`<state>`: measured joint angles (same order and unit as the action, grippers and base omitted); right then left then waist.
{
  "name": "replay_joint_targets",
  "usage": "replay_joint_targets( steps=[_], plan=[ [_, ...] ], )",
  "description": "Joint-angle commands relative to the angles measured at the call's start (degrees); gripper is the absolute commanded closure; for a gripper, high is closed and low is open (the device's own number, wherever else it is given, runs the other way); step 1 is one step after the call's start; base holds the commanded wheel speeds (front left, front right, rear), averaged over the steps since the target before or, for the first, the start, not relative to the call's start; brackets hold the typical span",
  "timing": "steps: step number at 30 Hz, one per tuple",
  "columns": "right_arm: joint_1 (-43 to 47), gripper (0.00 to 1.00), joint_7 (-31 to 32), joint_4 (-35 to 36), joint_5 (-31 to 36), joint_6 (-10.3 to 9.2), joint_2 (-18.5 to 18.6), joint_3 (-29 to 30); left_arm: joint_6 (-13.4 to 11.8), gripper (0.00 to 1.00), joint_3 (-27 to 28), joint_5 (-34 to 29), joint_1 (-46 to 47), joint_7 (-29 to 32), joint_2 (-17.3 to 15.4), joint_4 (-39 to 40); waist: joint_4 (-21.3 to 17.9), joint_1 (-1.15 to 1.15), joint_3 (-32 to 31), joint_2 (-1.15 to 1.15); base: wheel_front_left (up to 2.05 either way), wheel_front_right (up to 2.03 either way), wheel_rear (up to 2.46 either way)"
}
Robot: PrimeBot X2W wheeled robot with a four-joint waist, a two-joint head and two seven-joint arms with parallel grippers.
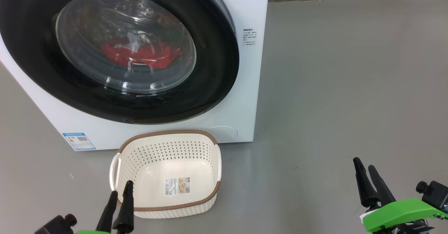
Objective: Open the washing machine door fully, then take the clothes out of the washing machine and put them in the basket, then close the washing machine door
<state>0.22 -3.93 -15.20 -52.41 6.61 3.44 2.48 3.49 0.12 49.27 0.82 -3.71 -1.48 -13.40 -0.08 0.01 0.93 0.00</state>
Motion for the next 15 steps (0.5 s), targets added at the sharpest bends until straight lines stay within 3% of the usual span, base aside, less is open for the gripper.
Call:
replay_joint_targets(
  steps=[1, 15],
  plan=[
    [-0.6, 0.0, -0.8, 1.8, 1.9, 0.48, 1.1, -1.0, -0.3, 0.0, 0.8, -2.0, 0.4, -0.8, -0.9, 1.9, 0.0, -0.01, 0.0, 0.0, 0.0, 0.0, 0.0],
    [0.1, 0.0, -3.1, 2.3, 10.7, 0.57, 1.3, -1.6, -1.3, 0.0, 0.4, -11.3, 0.0, -3.2, -1.0, 2.7, 0.0, -0.01, 0.3, 0.0, 0.0, 0.0, 0.0]
  ],
)
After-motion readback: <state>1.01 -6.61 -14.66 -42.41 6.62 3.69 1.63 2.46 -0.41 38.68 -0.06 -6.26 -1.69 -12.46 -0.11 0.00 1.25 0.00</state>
